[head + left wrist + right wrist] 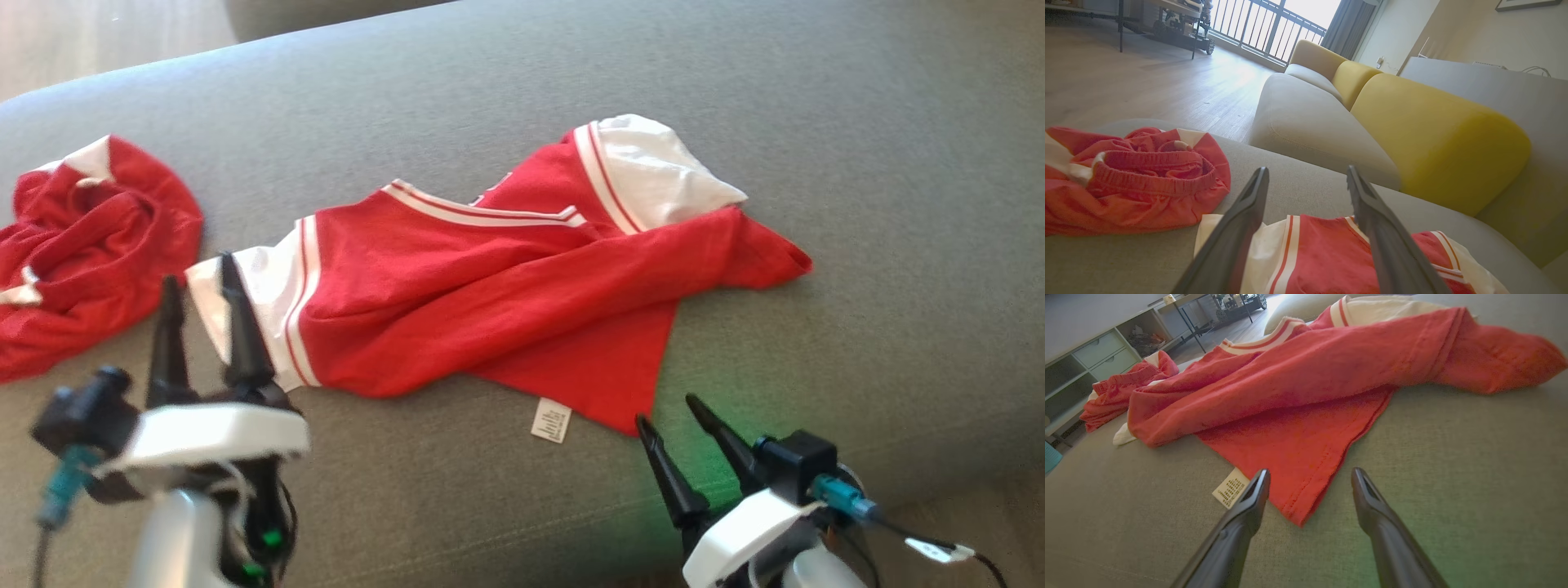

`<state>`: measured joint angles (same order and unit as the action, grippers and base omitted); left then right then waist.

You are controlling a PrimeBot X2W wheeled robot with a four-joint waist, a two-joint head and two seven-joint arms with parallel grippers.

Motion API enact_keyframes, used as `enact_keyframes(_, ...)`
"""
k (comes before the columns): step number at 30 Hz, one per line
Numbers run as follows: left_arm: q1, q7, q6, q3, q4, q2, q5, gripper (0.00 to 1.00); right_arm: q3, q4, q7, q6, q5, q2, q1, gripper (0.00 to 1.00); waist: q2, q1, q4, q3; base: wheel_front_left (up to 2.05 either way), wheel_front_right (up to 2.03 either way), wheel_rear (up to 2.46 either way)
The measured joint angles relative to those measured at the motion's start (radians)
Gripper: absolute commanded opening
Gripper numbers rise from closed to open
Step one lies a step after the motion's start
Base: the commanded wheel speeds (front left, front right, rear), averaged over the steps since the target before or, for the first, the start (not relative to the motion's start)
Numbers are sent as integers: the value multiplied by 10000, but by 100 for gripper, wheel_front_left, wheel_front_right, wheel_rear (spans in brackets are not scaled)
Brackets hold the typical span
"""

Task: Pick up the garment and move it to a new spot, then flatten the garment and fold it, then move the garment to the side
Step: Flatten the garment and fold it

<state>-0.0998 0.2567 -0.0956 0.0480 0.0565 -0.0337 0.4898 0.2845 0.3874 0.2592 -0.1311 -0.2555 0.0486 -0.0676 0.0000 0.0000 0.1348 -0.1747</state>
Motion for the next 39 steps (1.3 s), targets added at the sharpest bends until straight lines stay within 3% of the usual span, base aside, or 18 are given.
enact_keyframes(6,1011,-2,-217,794,-995,-10,-1511,100,539,1749,-13,0,-282,4,-149,100,0,0,-482,19,0,0,0)
enact_keyframes(11,1121,0,-290,1114,-1354,-46,-1628,100,548,1971,-10,0,-577,17,-637,100,0,0,-871,-44,0,0,0)
enact_keyframes(15,1121,0,-313,1312,-1453,-71,-1810,100,451,2056,-10,0,-96,21,-1090,100,0,0,-1057,-146,0,0,0)
enact_keyframes(16,1121,0,-320,1356,-1473,-65,-1835,100,443,2104,-10,0,-96,19,-1123,46,0,0,-1088,-166,0,0,0)
enact_keyframes(17,1122,0,-326,1361,-1473,-69,-1896,100,426,2173,-10,0,-96,19,-1127,46,0,0,-1108,-183,0,0,0)
enact_keyframes(19,1123,0,-364,1361,-1476,-75,-1910,100,397,2351,40,0,-98,23,-1148,1,0,0,-1120,-219,0,0,0)
enact_keyframes(27,1124,0,-378,1312,-1432,-79,-1998,100,132,2535,48,-15,-25,-59,-1338,0,0,0,-800,-331,0,0,0)
enact_keyframes(35,1111,0,-123,861,-991,-82,-2520,100,-2978,1586,2,-2,1923,-86,-638,0,0,0,-187,-480,0,0,0)
enact_keyframes(39,1063,0,219,660,-558,-90,-2788,100,-3992,978,2,-2,2259,-84,-451,0,0,0,39,-649,0,0,0)
